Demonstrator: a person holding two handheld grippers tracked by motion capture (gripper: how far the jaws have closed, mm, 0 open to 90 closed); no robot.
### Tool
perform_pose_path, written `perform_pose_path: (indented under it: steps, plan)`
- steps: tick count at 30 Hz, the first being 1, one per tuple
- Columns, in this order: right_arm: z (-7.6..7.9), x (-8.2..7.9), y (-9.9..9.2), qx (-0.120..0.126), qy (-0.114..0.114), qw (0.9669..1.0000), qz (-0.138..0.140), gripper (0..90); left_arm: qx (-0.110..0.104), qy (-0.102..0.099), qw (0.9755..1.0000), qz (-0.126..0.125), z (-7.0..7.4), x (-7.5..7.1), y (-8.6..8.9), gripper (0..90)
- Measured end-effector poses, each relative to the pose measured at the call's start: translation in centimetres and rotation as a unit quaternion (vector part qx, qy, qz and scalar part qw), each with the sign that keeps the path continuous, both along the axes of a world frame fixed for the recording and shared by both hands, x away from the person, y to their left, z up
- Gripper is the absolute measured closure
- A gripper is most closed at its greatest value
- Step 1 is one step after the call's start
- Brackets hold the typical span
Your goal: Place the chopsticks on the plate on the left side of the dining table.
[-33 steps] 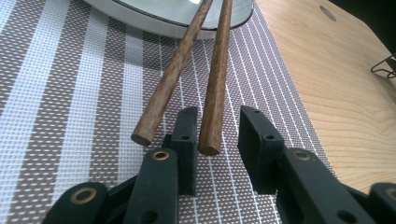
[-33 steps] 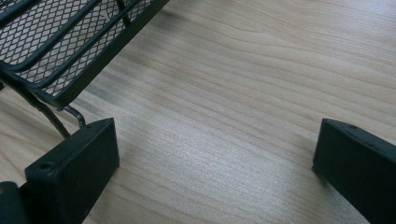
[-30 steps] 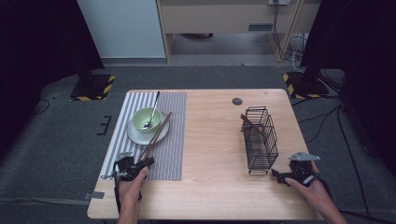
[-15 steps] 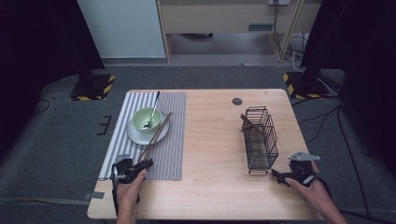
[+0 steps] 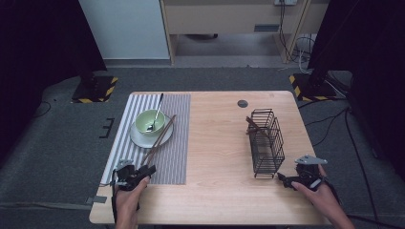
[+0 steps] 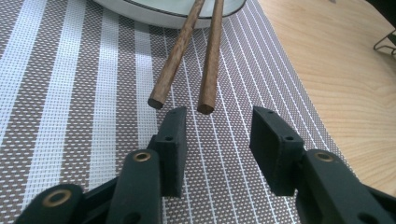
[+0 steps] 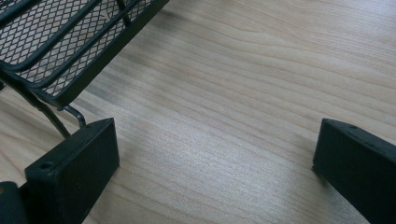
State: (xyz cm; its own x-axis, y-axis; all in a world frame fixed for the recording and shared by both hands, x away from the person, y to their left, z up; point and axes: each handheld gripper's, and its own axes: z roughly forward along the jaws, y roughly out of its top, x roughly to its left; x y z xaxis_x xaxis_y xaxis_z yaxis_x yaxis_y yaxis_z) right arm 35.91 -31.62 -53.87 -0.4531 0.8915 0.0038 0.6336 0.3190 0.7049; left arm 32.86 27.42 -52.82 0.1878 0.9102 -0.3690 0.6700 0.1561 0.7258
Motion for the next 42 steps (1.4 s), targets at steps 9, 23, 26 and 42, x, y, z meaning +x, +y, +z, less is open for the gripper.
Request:
perform_pose_path:
  steps: [9,23,26,42]
  plan:
    - [0.0,0.0,0.0,0.000,-0.001,1.0000,0.001,0.4,-0.003,0.002,1.0000,0.009,0.0,0.1,0.5,43.5]
    - [0.0,0.0,0.0,0.000,0.000,1.0000,0.000,0.4,-0.026,-0.011,0.9993,0.024,0.1,0.4,2.1,40.7]
    - [0.0,0.0,0.0,0.000,0.000,1.0000,0.000,0.4,-0.026,-0.013,0.9995,0.016,0.1,0.5,2.2,40.5]
    - [0.0,0.0,0.0,0.000,-0.001,1.0000,0.000,0.4,-0.027,-0.033,0.9991,0.005,1.1,2.2,2.4,36.4]
